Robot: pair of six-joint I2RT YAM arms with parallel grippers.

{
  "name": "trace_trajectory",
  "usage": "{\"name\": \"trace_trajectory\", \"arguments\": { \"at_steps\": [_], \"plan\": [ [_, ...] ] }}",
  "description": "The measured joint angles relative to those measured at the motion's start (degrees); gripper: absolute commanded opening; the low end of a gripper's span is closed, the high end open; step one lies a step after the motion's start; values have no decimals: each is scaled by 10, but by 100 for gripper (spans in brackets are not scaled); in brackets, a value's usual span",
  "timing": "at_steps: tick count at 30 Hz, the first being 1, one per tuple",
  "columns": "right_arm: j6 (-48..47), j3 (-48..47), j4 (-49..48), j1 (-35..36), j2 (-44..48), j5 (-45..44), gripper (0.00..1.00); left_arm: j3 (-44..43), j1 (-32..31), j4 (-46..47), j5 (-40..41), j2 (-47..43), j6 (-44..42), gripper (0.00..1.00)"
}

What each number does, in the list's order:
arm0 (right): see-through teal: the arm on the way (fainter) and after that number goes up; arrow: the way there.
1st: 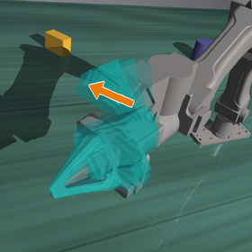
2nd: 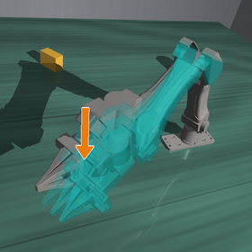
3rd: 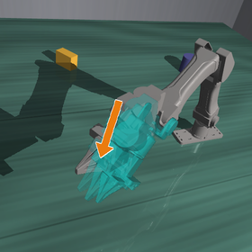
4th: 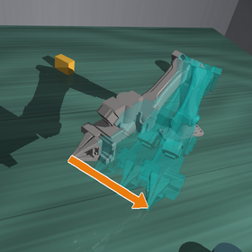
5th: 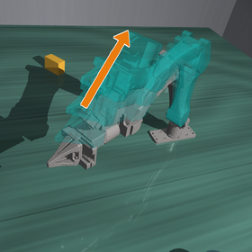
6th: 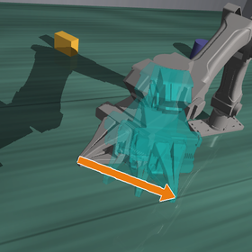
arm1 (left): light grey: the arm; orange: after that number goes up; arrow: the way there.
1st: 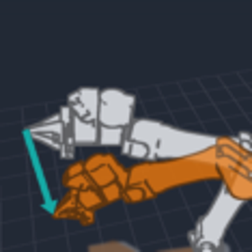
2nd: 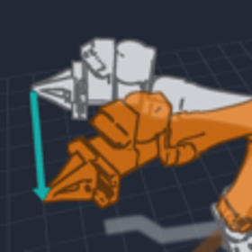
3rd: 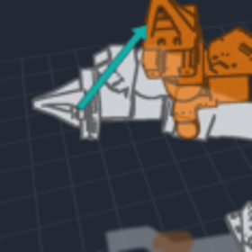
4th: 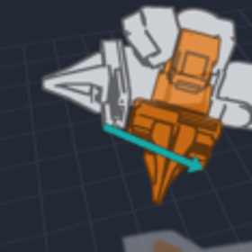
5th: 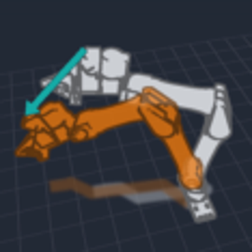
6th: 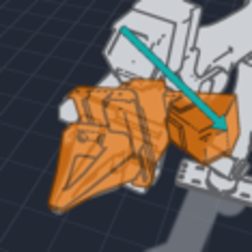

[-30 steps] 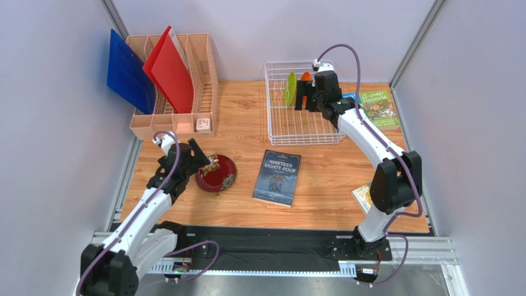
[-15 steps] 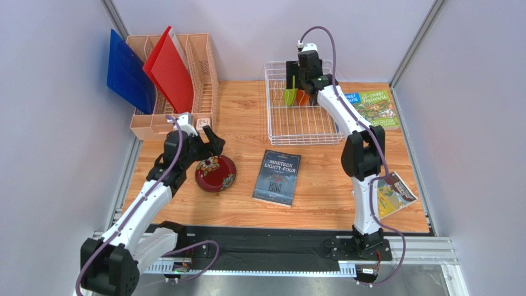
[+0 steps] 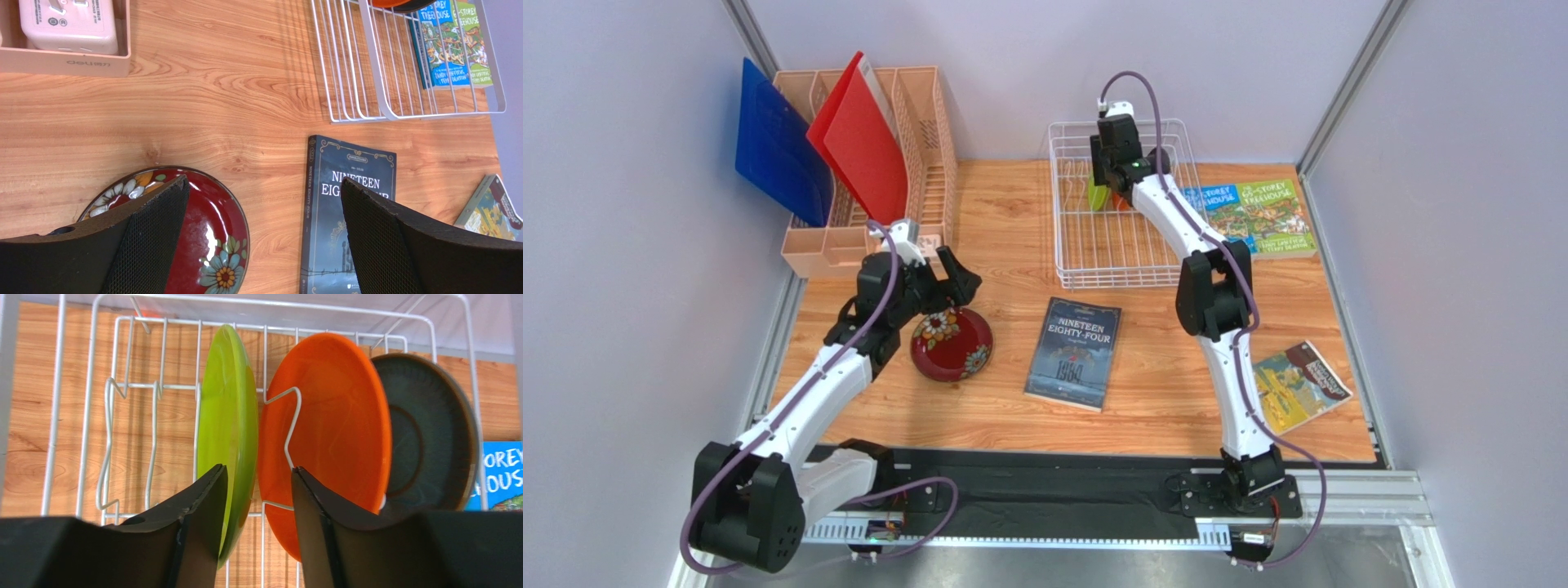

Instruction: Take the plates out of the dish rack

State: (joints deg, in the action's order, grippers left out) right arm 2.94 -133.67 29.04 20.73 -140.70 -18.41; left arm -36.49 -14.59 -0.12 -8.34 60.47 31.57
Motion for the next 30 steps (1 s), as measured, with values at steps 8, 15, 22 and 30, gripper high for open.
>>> {"name": "trace_trajectory", "arguments": {
  "at_steps": [8, 15, 22, 30],
  "plan": [
    [-15, -7, -19, 11, -24, -21, 7, 0, 0, 1, 8, 5, -1, 97],
    [-73, -7, -61, 41, -24, -108, 0, 0, 0, 0, 24, 5, 0, 96],
    [-119, 58, -148, 77, -6, -214, 0, 0, 0, -16, 39, -3, -3, 98],
    [-98, 227, -156, 85, 167, -235, 0, 0, 0, -24, 44, -50, -4, 100]
  ]
}}
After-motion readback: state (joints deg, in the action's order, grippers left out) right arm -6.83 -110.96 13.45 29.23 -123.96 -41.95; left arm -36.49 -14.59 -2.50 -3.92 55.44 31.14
